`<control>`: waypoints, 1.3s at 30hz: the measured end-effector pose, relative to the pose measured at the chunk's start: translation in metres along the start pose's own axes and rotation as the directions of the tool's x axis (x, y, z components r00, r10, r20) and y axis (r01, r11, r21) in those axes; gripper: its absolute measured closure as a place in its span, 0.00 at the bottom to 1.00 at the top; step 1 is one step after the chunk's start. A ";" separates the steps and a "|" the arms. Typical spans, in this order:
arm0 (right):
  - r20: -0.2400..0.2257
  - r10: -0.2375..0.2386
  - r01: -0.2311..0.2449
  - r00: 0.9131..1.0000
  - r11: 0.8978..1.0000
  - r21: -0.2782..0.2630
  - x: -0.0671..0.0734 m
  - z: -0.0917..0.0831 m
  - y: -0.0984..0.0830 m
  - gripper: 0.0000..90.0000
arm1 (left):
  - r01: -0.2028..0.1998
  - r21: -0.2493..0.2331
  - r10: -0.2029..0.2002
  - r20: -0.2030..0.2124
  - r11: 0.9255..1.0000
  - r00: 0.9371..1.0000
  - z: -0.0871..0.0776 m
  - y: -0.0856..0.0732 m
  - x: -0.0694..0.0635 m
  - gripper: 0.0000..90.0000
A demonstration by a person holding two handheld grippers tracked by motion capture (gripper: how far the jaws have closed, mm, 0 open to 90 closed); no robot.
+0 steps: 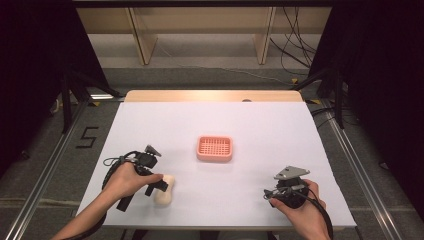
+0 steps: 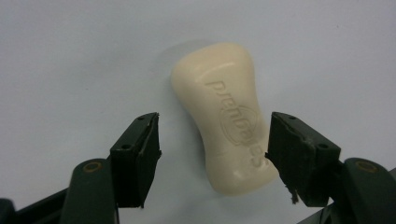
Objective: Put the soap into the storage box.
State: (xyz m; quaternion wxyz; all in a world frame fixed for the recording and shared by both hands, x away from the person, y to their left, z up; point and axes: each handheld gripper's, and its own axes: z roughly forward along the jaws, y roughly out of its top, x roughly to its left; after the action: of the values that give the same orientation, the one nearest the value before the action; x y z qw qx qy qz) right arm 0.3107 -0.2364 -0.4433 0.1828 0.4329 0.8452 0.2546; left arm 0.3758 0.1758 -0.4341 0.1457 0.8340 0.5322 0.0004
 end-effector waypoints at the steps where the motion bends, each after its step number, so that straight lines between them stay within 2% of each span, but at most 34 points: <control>1: -0.001 0.001 -0.001 1.000 1.000 0.001 0.000 0.000 0.000 0.40 | 0.000 0.000 0.000 0.000 1.000 1.000 0.000 0.000 0.000 0.37; 4: -0.001 0.001 -0.001 1.000 1.000 0.000 0.000 0.000 0.000 0.40 | -0.007 0.018 0.007 0.006 1.000 1.000 0.005 0.003 -0.002 0.37; 5: -0.003 0.009 -0.009 1.000 1.000 0.002 0.000 0.000 0.000 0.40 | -0.022 0.030 0.022 -0.006 0.999 1.000 0.007 0.006 -0.003 0.37; 7: -0.001 0.002 -0.002 1.000 1.000 0.000 0.000 0.000 0.000 0.40 | -0.007 0.035 0.007 -0.003 0.999 1.000 0.008 0.006 -0.005 0.37; 8: -0.002 0.004 -0.004 1.000 1.000 0.002 0.000 0.000 -0.001 0.39 | 0.027 0.057 -0.027 -0.007 0.998 1.000 0.009 0.008 -0.011 0.37; 11: -0.004 0.001 -0.001 1.000 1.000 0.001 0.000 0.000 0.000 0.39 | 0.031 0.073 -0.030 -0.012 0.997 0.999 0.010 0.009 -0.014 0.37; 12: -0.004 0.001 -0.001 1.000 1.000 0.001 0.000 0.000 0.000 0.39 | 0.020 0.086 -0.019 -0.018 0.996 1.000 0.011 0.010 -0.014 0.37; 15: -0.004 -0.004 0.004 1.000 1.000 0.003 -0.001 0.000 -0.001 0.39 | 0.023 0.089 -0.020 -0.029 0.996 0.999 0.014 0.013 -0.017 0.37; 20: -0.006 -0.007 0.007 1.000 1.000 0.005 -0.001 0.001 -0.001 0.39 | 0.037 0.110 -0.033 -0.036 0.993 0.999 0.018 0.015 -0.017 0.36; 22: -0.008 -0.001 0.001 1.000 1.000 0.008 0.000 0.001 -0.001 0.39 | 0.043 0.104 -0.039 -0.035 0.994 0.999 0.021 0.015 -0.017 0.36; 26: -0.008 0.000 0.001 1.000 1.000 0.009 0.000 0.001 -0.001 0.39 | 0.033 0.117 -0.028 -0.043 0.993 0.999 0.022 0.016 -0.017 0.35; 27: -0.003 -0.021 0.021 1.000 1.000 0.004 -0.002 0.002 -0.002 0.39 | 0.038 0.120 -0.033 -0.045 0.992 0.998 0.023 0.017 -0.017 0.35; 28: -0.009 0.001 0.000 1.000 1.000 0.013 0.000 0.001 -0.001 0.39 | 0.040 0.146 -0.034 -0.044 0.988 0.998 0.023 0.019 -0.017 0.35; 36: -0.014 0.001 0.000 1.000 1.000 0.017 0.000 0.002 -0.002 0.38 | 0.038 0.169 -0.029 -0.057 0.985 0.998 0.027 0.021 -0.017 0.36; 37: -0.015 0.000 0.000 1.000 1.000 0.016 -0.001 0.002 -0.002 0.38 | 0.042 0.158 -0.032 -0.064 0.987 0.997 0.029 0.021 -0.018 0.36; 38: -0.014 0.001 -0.001 1.000 1.000 0.017 -0.001 0.002 -0.002 0.38 | 0.033 0.180 -0.022 -0.066 0.983 0.998 0.029 0.022 -0.018 0.37; 39: -0.014 0.001 -0.001 1.000 1.000 0.017 -0.001 0.002 -0.002 0.38 | 0.033 0.180 -0.022 -0.066 0.983 0.998 0.029 0.022 -0.018 0.38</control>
State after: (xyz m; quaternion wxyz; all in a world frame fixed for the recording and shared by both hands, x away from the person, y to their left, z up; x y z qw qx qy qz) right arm 0.3112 -0.2372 -0.4461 0.1730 0.4330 0.8484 0.2504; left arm 0.3921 0.1439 -0.4532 0.0526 0.8359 0.5459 -0.0234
